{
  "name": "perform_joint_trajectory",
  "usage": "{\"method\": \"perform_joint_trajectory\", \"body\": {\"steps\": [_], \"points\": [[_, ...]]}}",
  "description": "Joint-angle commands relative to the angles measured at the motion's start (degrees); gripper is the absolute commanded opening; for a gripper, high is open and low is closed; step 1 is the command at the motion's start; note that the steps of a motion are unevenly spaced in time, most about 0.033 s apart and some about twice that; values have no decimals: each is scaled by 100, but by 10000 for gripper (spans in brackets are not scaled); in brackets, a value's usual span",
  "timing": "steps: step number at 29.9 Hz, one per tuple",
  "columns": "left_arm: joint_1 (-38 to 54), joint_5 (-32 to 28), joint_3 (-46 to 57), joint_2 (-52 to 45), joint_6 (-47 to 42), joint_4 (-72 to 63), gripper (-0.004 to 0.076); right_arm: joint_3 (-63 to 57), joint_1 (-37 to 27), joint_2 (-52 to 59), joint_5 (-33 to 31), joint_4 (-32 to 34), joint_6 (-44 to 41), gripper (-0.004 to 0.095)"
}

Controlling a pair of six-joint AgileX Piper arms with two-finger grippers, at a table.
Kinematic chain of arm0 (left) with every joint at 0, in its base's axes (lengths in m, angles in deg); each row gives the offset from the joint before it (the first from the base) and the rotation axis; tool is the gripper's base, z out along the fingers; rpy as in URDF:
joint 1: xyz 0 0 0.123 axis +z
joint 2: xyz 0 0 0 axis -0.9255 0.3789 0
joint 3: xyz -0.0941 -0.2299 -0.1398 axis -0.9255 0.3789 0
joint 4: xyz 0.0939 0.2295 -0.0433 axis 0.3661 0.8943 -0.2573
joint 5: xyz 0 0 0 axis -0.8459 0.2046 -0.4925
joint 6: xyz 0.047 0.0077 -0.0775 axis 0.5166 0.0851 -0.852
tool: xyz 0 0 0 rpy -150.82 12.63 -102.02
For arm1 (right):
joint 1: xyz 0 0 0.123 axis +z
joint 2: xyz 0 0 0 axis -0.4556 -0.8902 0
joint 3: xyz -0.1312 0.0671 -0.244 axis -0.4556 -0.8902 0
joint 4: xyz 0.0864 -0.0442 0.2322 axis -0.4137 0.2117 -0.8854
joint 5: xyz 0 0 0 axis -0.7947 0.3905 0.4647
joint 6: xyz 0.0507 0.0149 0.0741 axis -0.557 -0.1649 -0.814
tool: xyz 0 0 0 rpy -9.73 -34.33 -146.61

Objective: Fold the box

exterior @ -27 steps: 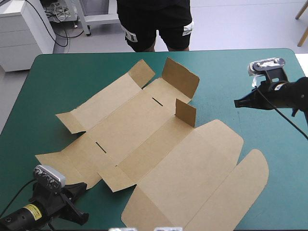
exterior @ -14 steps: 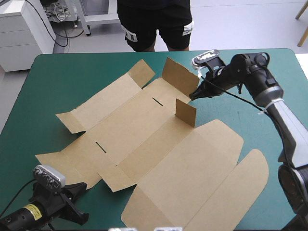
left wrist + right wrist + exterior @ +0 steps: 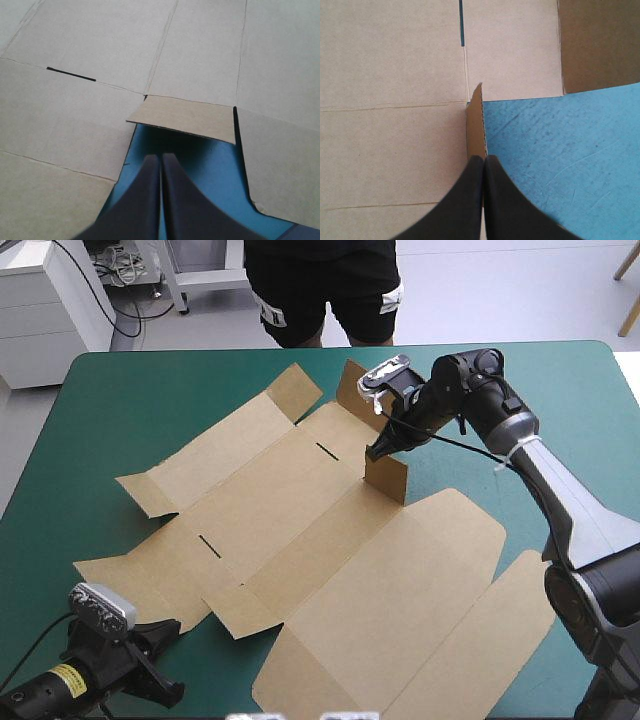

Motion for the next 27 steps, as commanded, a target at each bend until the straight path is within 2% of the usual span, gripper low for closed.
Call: {"method": "perform_joint_trajectory", "body": {"steps": [1, 5, 6, 9, 11, 20, 27], "points": [[-20, -361, -150, 59, 10, -120, -8, 180, 6, 266, 184, 40, 57, 64], [-20, -361, -150, 59, 10, -120, -8, 180, 6, 266, 199, 66, -4, 341], [-20, -361, -150, 59, 10, -120, -8, 180, 6, 266, 199, 66, 12, 439], [-20, -361, -150, 59, 10, -120, -8, 180, 6, 266, 214, 66, 21, 595], [-20, -361, -150, 59, 10, -120, -8, 173, 6, 266, 214, 66, 24, 620], [-20, -361, -150, 59, 10, -120, -8, 168, 6, 256, 284, 109, -142, 618], [-20, -361, -150, 59, 10, -120, -8, 168, 6, -183, -137, 113, -49, 618]]}}
